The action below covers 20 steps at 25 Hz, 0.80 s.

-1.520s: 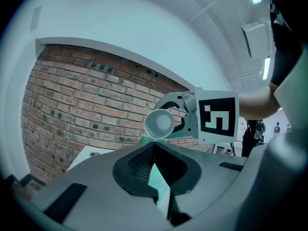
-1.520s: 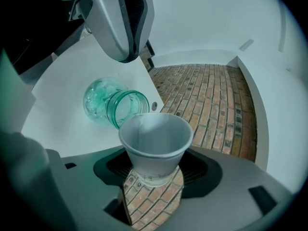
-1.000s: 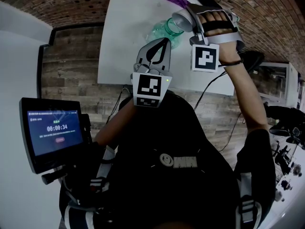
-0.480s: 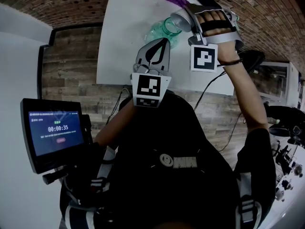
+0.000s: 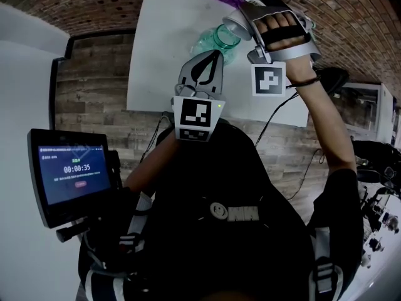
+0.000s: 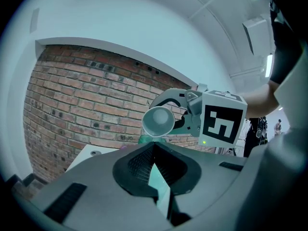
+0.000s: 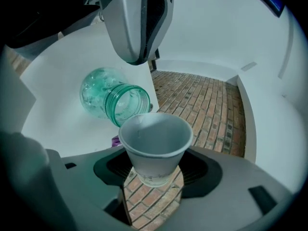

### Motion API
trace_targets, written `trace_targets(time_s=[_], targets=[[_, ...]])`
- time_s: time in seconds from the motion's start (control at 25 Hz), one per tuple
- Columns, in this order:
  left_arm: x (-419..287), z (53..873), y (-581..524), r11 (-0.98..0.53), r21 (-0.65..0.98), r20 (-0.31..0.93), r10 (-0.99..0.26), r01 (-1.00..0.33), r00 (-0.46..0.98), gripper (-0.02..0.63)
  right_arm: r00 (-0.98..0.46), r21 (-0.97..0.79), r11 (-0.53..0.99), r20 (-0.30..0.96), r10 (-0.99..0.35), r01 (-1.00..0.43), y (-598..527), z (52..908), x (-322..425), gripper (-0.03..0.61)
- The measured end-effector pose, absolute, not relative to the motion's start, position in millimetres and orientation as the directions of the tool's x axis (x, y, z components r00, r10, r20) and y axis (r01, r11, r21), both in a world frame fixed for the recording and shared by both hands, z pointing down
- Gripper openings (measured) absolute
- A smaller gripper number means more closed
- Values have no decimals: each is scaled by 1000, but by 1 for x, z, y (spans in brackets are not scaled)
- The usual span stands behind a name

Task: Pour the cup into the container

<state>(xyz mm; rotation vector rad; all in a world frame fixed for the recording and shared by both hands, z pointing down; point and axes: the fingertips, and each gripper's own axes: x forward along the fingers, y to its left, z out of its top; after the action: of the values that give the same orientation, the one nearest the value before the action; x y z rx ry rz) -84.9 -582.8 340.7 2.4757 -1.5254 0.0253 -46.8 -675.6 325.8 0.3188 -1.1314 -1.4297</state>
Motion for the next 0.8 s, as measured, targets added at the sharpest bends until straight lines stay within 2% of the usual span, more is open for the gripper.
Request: trace_targets(time_s=[0.28, 0.56, 0.8], targets=[[-87, 342, -582, -425, 186, 140, -881, -886, 452, 0, -299, 817, 213, 419, -857, 536, -672, 323, -59, 288], [-93, 348, -579, -425, 180, 145, -880, -887, 451, 0, -293, 855, 379, 486, -823, 353, -668, 338, -56, 287], [-97, 349, -580, -422, 175, 150, -881, -889, 448, 0, -331, 868, 450, 496, -803, 207, -666, 338, -56, 288]])
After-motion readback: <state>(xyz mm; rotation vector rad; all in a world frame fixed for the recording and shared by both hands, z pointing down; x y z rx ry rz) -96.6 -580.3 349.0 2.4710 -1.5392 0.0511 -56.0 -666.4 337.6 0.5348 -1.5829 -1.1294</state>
